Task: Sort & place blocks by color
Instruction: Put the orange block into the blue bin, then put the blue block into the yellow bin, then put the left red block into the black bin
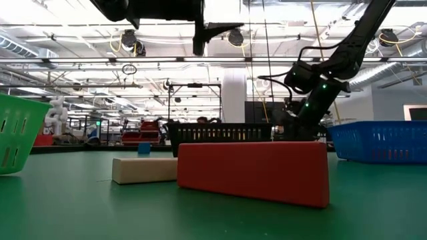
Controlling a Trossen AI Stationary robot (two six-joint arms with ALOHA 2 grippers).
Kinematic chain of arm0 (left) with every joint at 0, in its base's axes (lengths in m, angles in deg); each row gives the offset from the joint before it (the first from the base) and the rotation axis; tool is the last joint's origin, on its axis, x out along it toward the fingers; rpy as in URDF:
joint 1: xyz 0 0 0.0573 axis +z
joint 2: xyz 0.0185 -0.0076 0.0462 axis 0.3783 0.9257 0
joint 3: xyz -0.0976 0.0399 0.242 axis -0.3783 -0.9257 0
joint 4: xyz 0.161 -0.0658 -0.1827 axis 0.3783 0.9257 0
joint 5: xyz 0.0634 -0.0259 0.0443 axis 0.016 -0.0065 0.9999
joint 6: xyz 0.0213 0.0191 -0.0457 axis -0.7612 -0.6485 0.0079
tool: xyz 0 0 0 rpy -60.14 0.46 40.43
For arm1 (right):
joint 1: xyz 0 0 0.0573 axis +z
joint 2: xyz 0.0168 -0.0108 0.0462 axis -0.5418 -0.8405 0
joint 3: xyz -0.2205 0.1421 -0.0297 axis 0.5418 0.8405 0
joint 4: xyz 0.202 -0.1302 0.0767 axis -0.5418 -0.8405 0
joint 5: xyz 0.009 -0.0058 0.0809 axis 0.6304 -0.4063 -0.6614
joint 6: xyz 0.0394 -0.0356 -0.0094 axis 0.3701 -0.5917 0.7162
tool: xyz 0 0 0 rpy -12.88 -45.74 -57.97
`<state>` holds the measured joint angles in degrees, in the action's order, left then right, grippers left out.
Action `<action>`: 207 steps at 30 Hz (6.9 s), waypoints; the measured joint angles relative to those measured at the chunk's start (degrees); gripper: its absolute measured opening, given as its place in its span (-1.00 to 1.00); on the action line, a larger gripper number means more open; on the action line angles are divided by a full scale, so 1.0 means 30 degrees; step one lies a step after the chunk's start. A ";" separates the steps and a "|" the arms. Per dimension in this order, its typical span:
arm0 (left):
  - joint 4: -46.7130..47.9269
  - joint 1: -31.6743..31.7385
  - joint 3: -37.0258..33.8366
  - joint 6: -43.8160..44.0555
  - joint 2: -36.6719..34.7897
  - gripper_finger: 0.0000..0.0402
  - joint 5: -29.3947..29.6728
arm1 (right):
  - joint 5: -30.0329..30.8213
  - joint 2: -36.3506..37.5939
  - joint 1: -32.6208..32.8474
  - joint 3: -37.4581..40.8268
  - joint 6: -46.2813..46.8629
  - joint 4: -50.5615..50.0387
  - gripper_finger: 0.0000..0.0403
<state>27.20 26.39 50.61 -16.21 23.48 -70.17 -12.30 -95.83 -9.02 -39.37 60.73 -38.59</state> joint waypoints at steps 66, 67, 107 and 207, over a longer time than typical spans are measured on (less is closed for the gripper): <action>2.0179 0.7515 -0.0007 -0.8190 0.0015 0.43 0.3614 | -0.5192 1.2968 1.5730 0.0029 1.6009 -1.9688 0.54; 2.0559 0.7549 -0.0007 -0.8180 0.0015 0.43 0.4010 | -0.5196 1.3147 1.5730 0.0029 1.6009 -1.9471 0.53; 2.0989 1.0152 -0.0011 -0.9929 0.2658 0.27 0.4488 | -0.3019 1.4195 1.4675 0.0022 1.5878 -1.6757 0.40; 1.0163 0.7050 -0.0022 -0.5056 -0.0605 -0.57 -0.7896 | 0.1831 1.3143 1.2844 0.0036 0.8517 -0.4485 0.40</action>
<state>57.69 47.54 50.55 -31.38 21.67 -93.86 -6.81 -56.40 29.52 -39.26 86.28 -52.04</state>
